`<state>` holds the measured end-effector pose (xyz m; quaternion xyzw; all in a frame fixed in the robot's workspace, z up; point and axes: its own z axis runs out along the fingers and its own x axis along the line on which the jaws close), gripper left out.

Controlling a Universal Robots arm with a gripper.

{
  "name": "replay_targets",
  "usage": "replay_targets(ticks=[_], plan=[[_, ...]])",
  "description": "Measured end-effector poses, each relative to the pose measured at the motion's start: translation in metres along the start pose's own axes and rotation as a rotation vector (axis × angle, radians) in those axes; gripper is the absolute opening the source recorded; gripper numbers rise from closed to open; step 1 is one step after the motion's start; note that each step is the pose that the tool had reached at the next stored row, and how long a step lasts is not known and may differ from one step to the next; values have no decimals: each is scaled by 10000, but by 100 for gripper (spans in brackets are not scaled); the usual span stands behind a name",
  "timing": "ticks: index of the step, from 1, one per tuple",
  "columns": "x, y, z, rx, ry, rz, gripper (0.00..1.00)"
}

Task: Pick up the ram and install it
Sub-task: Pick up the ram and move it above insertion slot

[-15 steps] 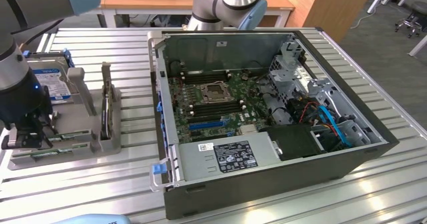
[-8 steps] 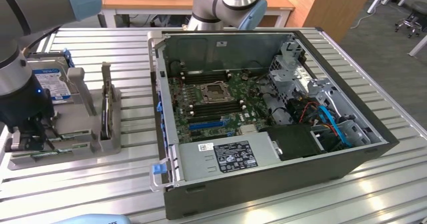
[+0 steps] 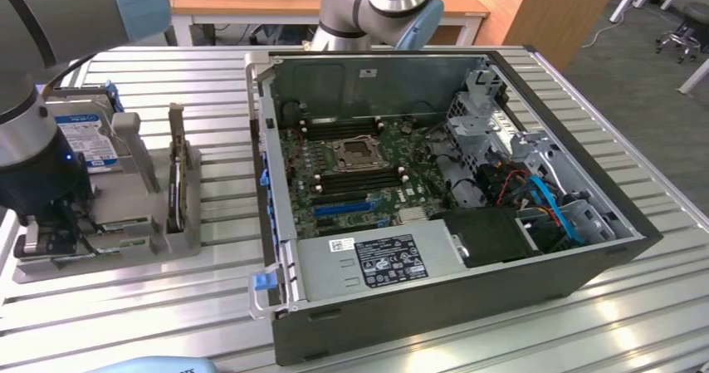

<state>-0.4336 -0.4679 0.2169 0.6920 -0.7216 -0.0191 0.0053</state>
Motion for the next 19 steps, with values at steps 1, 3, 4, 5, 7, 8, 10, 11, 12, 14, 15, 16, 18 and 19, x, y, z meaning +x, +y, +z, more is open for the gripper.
replay_targets(ticks=[1, 3, 4, 5, 7, 8, 10, 11, 12, 14, 15, 16, 18, 19], plan=[[0, 0, 2, -3, 3, -56, 35], [0, 0, 6, -4, 5, -108, 35], [0, -1, 11, 0, 3, -112, 35], [0, -1, 18, 1, 2, -116, 35], [0, -2, 35, 0, 4, -122, 35], [1, -2, 44, -2, 5, -125, 35], [1, -3, 62, -1, 5, -132, 35], [1, -2, 67, -2, 5, -135, 35], [2, -2, 69, -4, 7, -137, 35], [1, -3, 73, -4, 6, -140, 35], [1, -3, 75, -2, 5, -141, 35], [1, -3, 75, -2, 5, -140, 35], [1, -15, 76, 0, 4, -141, 35], [1, -26, 75, -1, 4, -142, 35]])
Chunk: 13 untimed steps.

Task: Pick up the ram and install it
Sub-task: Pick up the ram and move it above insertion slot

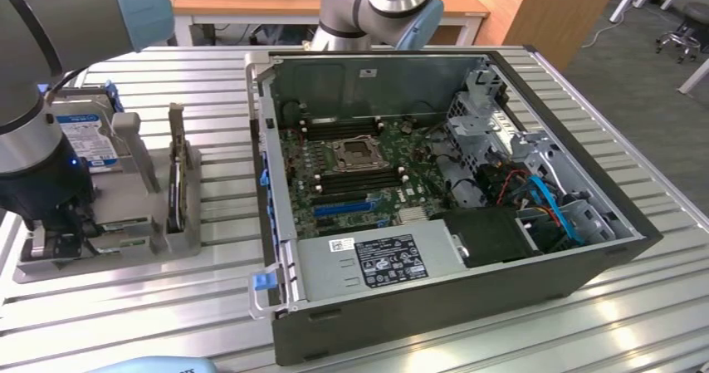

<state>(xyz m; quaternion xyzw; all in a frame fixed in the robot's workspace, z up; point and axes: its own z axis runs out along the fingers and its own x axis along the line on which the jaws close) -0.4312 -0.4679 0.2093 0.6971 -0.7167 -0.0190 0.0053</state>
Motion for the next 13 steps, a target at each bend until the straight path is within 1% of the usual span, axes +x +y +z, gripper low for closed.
replay_targets(ticks=[10, 13], plan=[[-1, -134, -5, -2, 1, 1, 35], [-1, -148, -5, -3, -4, 2, 35]])
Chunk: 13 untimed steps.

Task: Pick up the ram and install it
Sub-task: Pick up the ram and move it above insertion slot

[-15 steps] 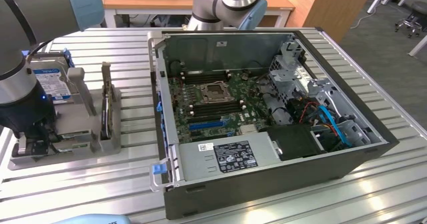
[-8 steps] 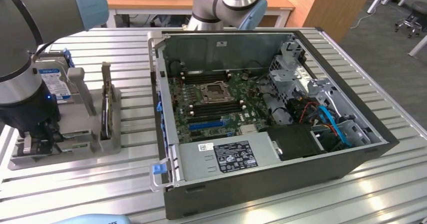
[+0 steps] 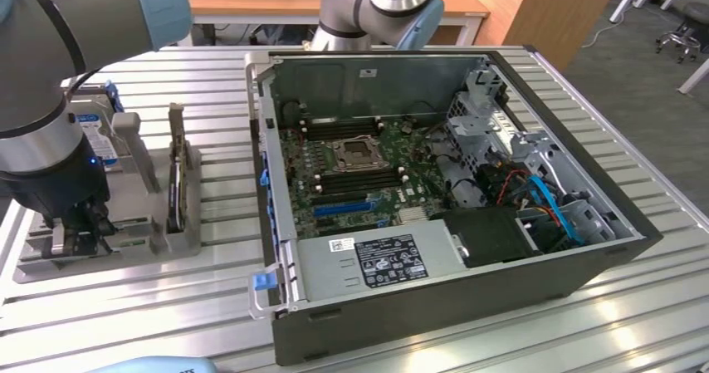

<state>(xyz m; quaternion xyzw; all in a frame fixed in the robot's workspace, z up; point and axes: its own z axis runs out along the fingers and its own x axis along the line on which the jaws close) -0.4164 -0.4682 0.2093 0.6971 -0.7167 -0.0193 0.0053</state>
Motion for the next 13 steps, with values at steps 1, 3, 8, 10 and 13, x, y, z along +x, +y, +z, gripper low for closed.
replay_targets(ticks=[1, 3, 8, 10, 13], plan=[[0, 0, 2, 1, -7, 1, 35], [0, -1, 11, 0, -9, 0, 35], [1, -2, 35, 0, -9, -1, 35], [1, -2, 38, -2, -7, 0, 35], [2, -3, 42, 0, -10, -1, 35]])
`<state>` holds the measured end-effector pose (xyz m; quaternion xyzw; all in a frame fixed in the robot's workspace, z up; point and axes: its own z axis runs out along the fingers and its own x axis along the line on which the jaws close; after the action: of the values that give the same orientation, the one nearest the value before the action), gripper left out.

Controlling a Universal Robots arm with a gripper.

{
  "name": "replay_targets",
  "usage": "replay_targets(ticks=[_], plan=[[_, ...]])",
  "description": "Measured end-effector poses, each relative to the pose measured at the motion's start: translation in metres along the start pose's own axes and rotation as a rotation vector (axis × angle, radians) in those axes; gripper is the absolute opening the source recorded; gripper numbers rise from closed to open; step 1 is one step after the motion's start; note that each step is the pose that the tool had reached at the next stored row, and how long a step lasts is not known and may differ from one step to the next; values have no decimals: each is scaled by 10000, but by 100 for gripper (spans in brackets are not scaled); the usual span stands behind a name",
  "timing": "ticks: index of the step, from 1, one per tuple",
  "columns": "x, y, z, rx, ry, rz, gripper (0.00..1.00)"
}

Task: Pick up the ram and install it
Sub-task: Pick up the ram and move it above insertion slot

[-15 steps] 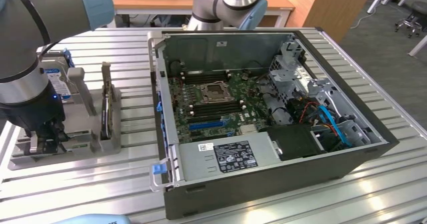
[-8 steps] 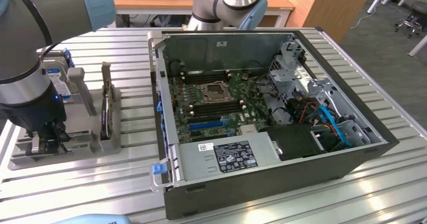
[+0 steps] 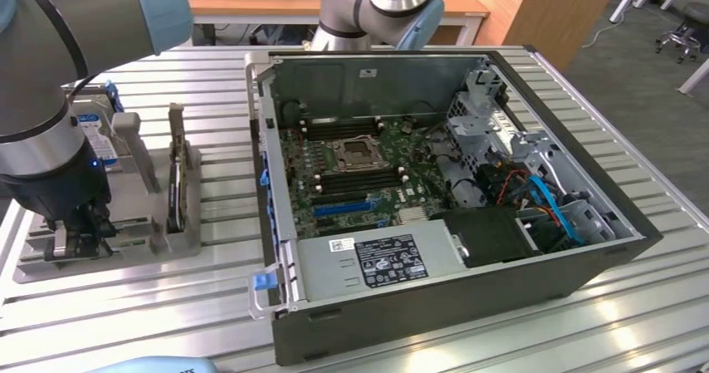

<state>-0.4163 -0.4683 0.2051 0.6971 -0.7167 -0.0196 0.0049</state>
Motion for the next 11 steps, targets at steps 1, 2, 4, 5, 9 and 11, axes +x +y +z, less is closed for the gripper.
replay_targets(ticks=[1, 2, 4, 5, 9, 11], plan=[[2, 0, 0, 1, -1, 0, 35], [4, 0, 0, 1, 0, -1, 35], [8, -1, -1, 0, 0, -1, 35], [8, -1, 0, 0, 0, 0, 35], [9, 0, 7, -1, 2, 0, 35], [8, 0, 10, -2, 1, 0, 35]])
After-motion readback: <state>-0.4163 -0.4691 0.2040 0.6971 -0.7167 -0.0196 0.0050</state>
